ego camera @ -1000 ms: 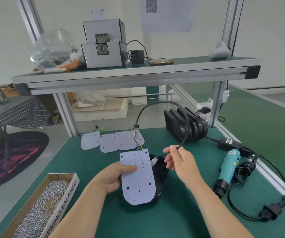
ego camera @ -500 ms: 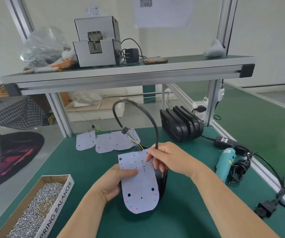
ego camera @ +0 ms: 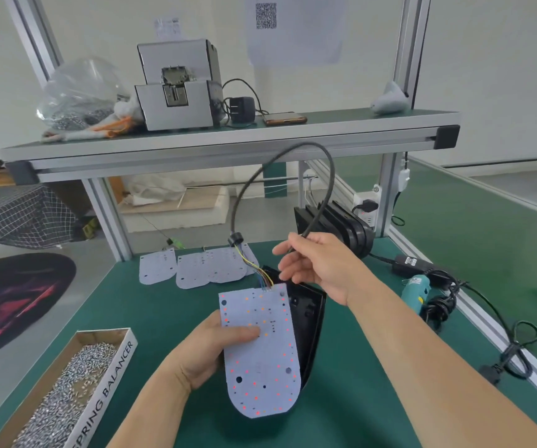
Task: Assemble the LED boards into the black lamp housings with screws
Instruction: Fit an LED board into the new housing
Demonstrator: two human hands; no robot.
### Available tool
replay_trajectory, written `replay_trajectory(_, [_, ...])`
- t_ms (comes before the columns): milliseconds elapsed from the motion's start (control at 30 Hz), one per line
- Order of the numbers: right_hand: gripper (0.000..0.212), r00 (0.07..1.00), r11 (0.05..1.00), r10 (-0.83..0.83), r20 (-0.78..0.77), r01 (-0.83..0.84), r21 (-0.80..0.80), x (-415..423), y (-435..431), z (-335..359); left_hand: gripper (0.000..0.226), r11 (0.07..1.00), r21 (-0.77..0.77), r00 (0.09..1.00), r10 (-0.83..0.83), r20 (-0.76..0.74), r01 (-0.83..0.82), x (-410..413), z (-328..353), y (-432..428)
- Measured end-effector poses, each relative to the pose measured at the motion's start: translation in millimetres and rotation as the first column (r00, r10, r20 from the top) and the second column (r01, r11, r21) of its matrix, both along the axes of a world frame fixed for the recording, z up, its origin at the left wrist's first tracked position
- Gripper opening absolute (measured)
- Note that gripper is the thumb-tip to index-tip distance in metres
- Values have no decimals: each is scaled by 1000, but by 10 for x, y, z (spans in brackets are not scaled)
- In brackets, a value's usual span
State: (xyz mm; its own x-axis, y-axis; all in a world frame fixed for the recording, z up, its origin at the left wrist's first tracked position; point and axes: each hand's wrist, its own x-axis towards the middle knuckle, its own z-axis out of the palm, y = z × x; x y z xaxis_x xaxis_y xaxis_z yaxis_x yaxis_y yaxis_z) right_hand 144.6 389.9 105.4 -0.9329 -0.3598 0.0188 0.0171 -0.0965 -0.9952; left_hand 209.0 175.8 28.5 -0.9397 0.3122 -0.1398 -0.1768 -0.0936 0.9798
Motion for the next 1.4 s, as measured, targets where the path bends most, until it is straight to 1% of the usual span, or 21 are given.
replay_trajectory(67, [36,997,994,60,46,-55,-89,24,-49,12,39,998,-66,999,-27,-45,24,25,59,56])
replay_trajectory(133, [34,998,985,64,-1,-64,-160,39,-72,11,31,999,-52,998,-9,-56,6,32,86,86])
replay_trajectory(167, [33,998,990,11,-63,-19,-138,32,-55,17,30,1000,-29,999,9,-50,-10,31,88,86])
replay_trajectory(233, [32,976,996,-87,-202,85,-17,15,64,62,31,997,40,998,60,-20,-60,34,66,50])
replay_trajectory(333, [31,952,984,-21,-306,73,161,11,286,159,31,973,163,987,155,46,-160,39,22,-65])
replay_trajectory(367, [31,944,980,-1,-330,67,189,26,316,185,31,967,188,985,163,58,-171,39,10,-94])
replay_trajectory(433, [32,933,983,-39,-357,100,154,33,306,202,31,960,224,985,158,65,-169,45,10,-116])
replay_trajectory(500, [31,925,973,-121,-360,181,140,26,274,206,34,956,244,986,155,61,-165,49,23,-107])
replay_trajectory(567, [31,934,966,-169,-315,220,135,36,239,223,35,965,218,989,140,51,-147,61,39,-97])
replay_trajectory(700, [32,927,947,-322,-191,316,-63,98,91,276,43,985,143,995,98,0,-97,86,97,-106])
replay_trajectory(767, [31,937,960,-280,-208,268,-85,126,33,285,47,994,86,997,70,-34,-66,88,146,-106])
replay_trajectory(867, [30,972,997,-67,-224,74,24,167,30,310,48,999,30,999,28,-41,-27,93,190,-103])
replay_trajectory(1000, [26,969,955,101,-224,-32,295,176,29,285,48,996,66,997,60,-38,-58,100,180,-90])
replay_trajectory(1067, [22,942,880,138,-305,24,474,180,25,237,48,993,85,995,90,-33,-87,98,198,-85])
replay_trajectory(1133, [24,902,803,104,-418,172,570,164,60,222,45,990,88,994,108,-20,-106,93,222,-86])
replay_trajectory(1167, [32,897,791,77,-435,210,575,152,112,221,41,988,99,992,124,-15,-122,91,226,-92])
replay_trajectory(1200, [41,912,808,57,-405,197,556,139,201,223,36,983,116,989,147,-9,-145,90,226,-106])
replay_trajectory(1233, [48,940,854,47,-337,137,502,131,305,227,33,975,137,984,176,0,-175,88,216,-126])
replay_trajectory(1300, [52,976,939,28,-217,49,341,113,495,193,31,956,186,974,227,22,-227,93,196,-162])
replay_trajectory(1333, [52,980,950,-10,-200,72,304,93,546,149,30,946,210,969,245,32,-246,101,189,-169])
replay_trajectory(1400, [58,982,935,-54,-180,114,337,74,523,-4,29,932,254,966,252,52,-257,111,176,-151])
